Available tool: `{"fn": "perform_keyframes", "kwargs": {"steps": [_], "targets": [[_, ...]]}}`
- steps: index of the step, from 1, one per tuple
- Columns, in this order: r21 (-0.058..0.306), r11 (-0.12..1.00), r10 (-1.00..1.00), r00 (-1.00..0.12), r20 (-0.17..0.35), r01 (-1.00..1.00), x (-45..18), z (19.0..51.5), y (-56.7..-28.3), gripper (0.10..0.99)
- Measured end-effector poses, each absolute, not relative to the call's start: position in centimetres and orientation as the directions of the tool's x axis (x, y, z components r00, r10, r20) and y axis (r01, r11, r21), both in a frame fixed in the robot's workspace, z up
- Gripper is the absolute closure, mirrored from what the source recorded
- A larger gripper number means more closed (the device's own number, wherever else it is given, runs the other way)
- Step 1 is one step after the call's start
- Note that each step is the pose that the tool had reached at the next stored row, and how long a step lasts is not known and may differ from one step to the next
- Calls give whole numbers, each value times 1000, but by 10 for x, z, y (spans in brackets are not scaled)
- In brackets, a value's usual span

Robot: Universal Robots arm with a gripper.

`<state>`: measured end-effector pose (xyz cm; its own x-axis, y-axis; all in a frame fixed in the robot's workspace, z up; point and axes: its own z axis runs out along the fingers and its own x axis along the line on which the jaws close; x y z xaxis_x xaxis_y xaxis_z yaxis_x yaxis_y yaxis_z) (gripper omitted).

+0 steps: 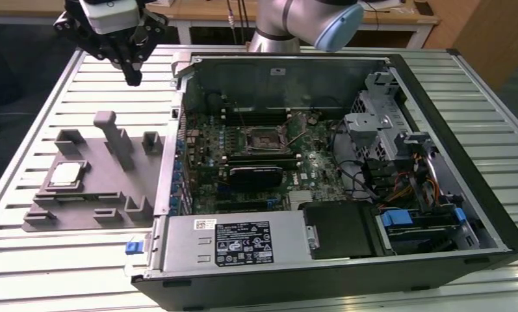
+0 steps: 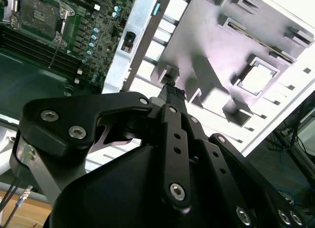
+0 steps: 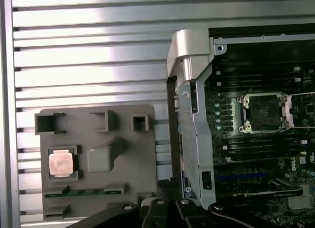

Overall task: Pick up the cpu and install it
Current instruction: 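Reach for the cpu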

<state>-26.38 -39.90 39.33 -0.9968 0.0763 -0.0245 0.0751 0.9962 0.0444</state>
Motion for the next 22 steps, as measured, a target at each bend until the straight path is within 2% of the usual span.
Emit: {"fn": "perform_keyframes", "kwargs": {"steps": [22], "targets": [[44,996,76,-997,-24,75,-291,393,-399,980]]}}
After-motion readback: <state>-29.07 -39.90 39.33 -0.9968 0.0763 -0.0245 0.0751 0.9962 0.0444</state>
